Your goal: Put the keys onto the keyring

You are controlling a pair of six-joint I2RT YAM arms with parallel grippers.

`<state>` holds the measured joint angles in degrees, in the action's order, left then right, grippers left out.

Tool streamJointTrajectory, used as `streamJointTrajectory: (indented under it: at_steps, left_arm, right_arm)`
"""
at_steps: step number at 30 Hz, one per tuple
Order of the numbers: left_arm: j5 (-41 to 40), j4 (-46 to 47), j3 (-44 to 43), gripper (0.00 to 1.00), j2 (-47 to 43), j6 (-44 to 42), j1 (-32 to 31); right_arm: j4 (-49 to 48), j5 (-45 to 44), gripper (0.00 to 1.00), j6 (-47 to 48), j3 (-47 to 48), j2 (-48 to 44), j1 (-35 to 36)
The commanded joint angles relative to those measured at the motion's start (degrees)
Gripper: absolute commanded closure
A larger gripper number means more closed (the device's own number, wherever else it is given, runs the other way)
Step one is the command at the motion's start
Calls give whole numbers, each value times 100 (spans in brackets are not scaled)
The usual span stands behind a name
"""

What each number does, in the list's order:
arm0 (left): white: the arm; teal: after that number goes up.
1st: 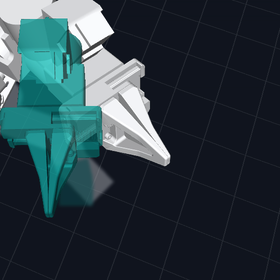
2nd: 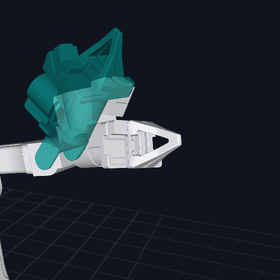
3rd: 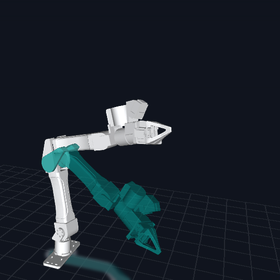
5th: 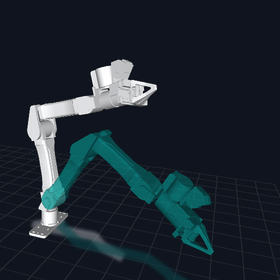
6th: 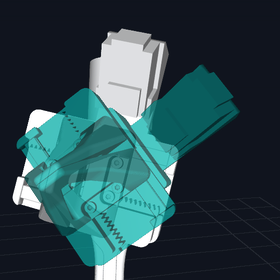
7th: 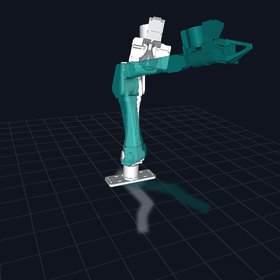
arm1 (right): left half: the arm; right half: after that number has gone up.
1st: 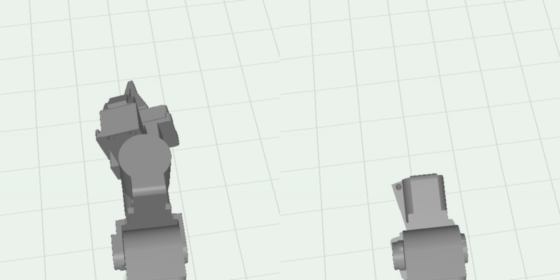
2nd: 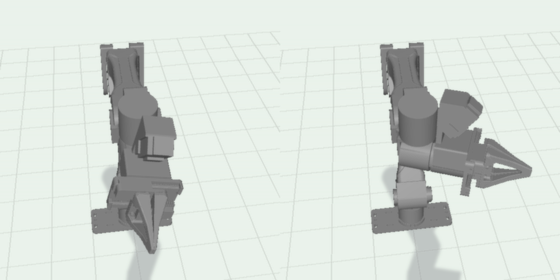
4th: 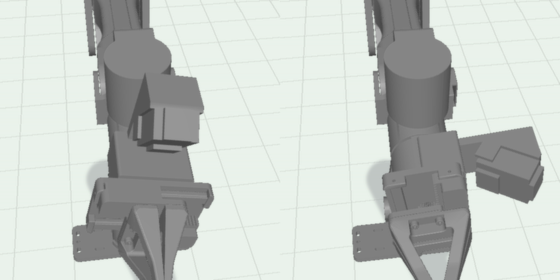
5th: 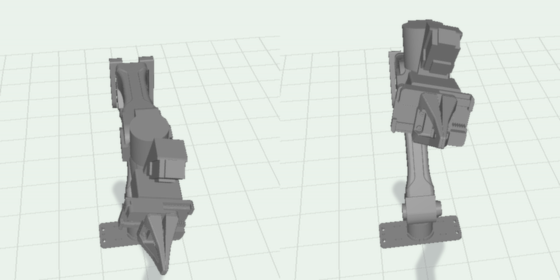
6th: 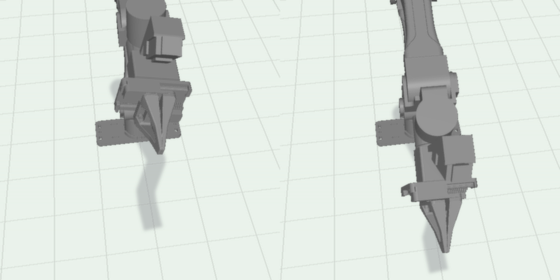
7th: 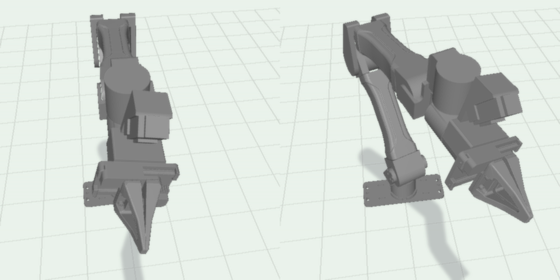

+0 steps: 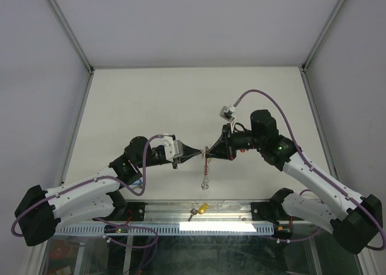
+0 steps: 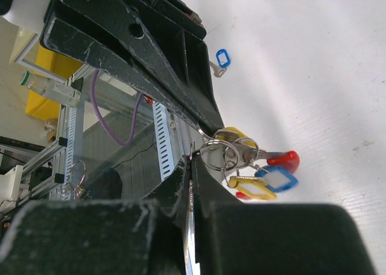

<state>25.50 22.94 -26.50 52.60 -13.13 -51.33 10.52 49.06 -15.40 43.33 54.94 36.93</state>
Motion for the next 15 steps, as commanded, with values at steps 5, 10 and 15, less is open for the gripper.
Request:
streamJointTrajectory:
  at_steps: [5, 10, 15]
  left_arm:
    - [485, 457, -118, 100, 14, -63, -4]
    - [584, 448, -99, 100, 29, -72, 0]
    - [673, 450, -92, 100, 31, -89, -1]
  right_arm:
    - [-353, 112, 100, -202, 79, 25, -45]
    - [-323, 32, 100, -225, 101, 31, -54]
    - [-251, -92, 100, -253, 122, 11, -85]
